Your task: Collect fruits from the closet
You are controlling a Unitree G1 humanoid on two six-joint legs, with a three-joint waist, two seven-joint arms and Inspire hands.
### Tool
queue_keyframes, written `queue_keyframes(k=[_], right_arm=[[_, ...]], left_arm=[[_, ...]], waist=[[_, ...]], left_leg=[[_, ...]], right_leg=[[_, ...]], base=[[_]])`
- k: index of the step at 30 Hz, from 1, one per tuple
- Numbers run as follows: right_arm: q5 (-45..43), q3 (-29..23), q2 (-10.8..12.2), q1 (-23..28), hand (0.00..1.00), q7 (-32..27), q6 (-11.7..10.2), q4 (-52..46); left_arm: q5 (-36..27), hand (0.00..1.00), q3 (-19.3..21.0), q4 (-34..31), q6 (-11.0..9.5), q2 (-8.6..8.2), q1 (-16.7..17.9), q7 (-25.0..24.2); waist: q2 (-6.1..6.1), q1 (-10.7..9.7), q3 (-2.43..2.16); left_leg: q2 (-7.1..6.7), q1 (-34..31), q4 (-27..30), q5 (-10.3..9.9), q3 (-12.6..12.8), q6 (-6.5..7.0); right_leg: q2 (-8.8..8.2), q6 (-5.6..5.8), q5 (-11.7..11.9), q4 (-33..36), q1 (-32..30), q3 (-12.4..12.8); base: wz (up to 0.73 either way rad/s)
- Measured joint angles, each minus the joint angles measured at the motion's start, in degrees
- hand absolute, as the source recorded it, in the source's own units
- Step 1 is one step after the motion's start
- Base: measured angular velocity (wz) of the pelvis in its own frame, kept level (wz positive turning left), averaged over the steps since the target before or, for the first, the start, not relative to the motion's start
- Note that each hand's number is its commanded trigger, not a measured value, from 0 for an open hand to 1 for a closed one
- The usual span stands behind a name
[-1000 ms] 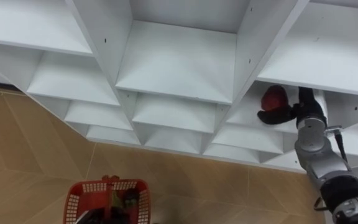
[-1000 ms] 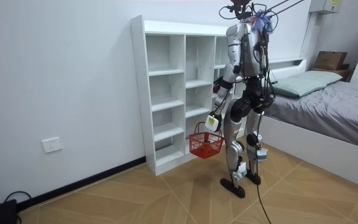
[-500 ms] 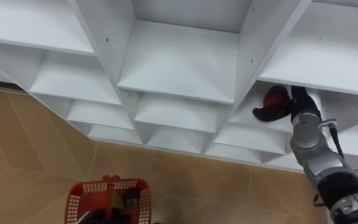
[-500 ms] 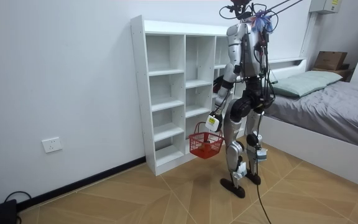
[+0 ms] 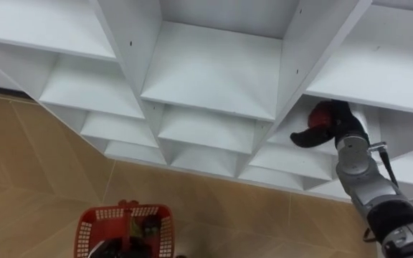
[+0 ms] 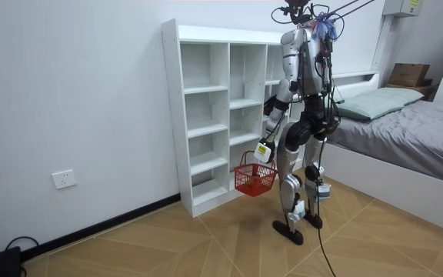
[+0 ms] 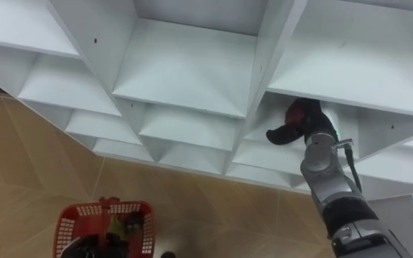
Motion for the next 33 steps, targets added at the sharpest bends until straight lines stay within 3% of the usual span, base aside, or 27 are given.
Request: queue_keyframes(k=[19, 20, 21, 22, 33], right_arm=[[-0.9, -0.4, -0.7, -0.7, 0.0, 1.1, 2.5, 2.1], [-0.9, -0.4, -0.7, -0.7, 0.05, 1.1, 2.6, 2.1], [-0.9, -0.4, -0.7, -0.7, 0.61, 1.2, 2.7, 2.1], [-1.0, -0.4, -0.7, -0.7, 0.98, 1.2, 2.9, 2.2], [-2.1, -1.0, -1.0, -0.8, 1.0, 0.5, 3.3, 3.4]], left_arm=[[0.0, 1.0, 0.0, -0.1, 1.1, -0.01, -0.7, 1.4], [0.0, 1.0, 0.0, -0.1, 1.2, -0.01, -0.8, 1.5], [0.0, 1.0, 0.0, -0.1, 1.3, -0.01, -0.8, 1.8], [0.0, 1.0, 0.0, -0.1, 1.3, -0.01, -0.9, 2.0], [0.0, 1.0, 0.1, -0.1, 1.3, -0.01, -1.3, 2.1]], waist=[[-0.26, -0.2, -0.09], [-0.26, -0.2, -0.09], [-0.24, -0.2, -0.09], [-0.23, -0.2, -0.1], [-0.24, -0.1, -0.21]], left_leg=[[-0.01, -1.6, 1.5, 0.0, -0.2, 0.01], [-0.01, -1.7, 1.6, 0.0, -0.2, 0.01], [0.0, -1.7, 1.8, 0.0, -0.2, 0.01], [0.02, -1.7, 2.0, 0.0, -0.2, 0.01], [0.23, -1.7, 3.0, 0.1, -0.2, 0.12]], right_leg=[[-0.06, -0.05, 0.0, 1.1, -1.3, -0.5], [-0.06, -0.05, 0.0, 1.1, -1.3, -0.5], [-0.06, -0.06, 0.0, 1.2, -1.3, -0.5], [-0.06, -0.06, 0.0, 1.4, -1.3, -0.5], [-0.04, -0.37, 0.2, 2.8, -1.4, -0.5]], base=[[0.0], [0.0], [0.0], [0.0], [0.0]])
